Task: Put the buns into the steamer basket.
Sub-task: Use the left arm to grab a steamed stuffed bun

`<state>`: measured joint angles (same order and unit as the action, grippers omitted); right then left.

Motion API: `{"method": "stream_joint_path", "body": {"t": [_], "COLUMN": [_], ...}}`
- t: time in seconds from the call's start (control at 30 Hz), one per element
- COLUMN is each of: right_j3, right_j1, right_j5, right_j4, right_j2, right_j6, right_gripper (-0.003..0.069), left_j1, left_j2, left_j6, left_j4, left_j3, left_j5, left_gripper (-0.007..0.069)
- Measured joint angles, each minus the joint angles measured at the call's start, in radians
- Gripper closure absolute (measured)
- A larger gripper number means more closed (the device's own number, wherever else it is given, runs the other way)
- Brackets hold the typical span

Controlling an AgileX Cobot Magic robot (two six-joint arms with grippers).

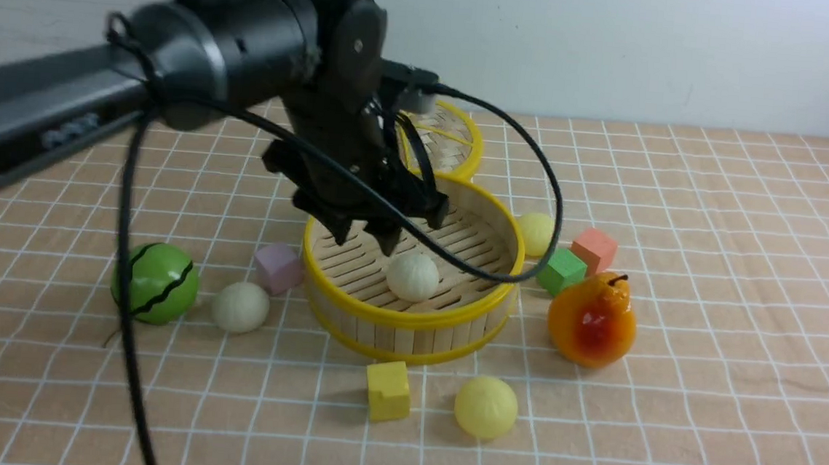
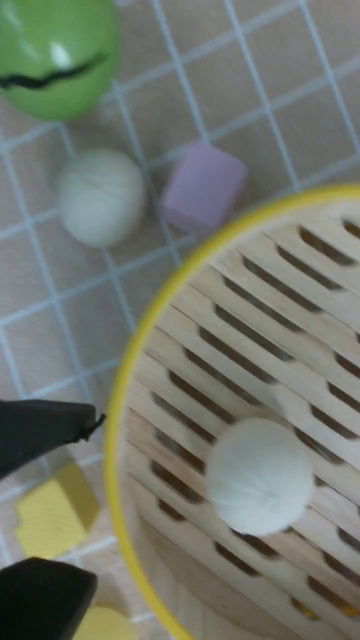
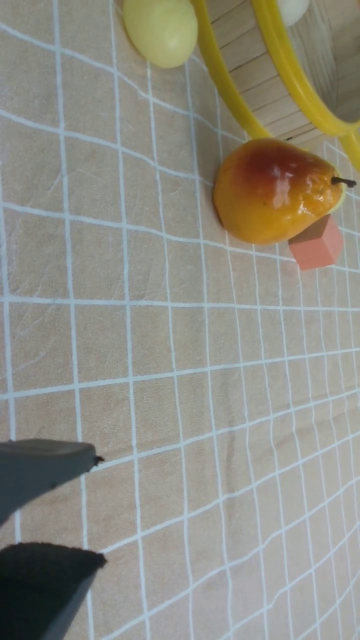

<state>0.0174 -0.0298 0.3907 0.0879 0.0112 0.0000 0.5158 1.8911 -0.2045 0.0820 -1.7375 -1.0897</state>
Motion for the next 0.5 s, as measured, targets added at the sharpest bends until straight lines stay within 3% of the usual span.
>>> {"method": "stream_joint_path", "body": {"t": [0.2, 0.37, 0.5], "right_j3": [0.000, 0.000, 0.000], "right_j1": [0.000, 0.000, 0.000], "right_j5": [0.000, 0.000, 0.000], "right_j4": [0.000, 0.000, 0.000], "right_j2": [0.000, 0.000, 0.000], "right_j6": [0.000, 0.000, 0.000], "right_gripper": [0.0419, 0.0419, 0.0419], "left_j1": [-0.100, -0.147, -0.187], "left_j2": [-0.060, -0.027, -0.005], "left_j6": [-0.015, -0.009, -0.006], "left_j4": [0.016, 0.015, 0.021], "left_j3": [0.249, 0.300, 0.300], "left_j5": [0.049, 0.141, 0.210], "left_gripper": [0.0442, 0.0450, 0.0403]}}
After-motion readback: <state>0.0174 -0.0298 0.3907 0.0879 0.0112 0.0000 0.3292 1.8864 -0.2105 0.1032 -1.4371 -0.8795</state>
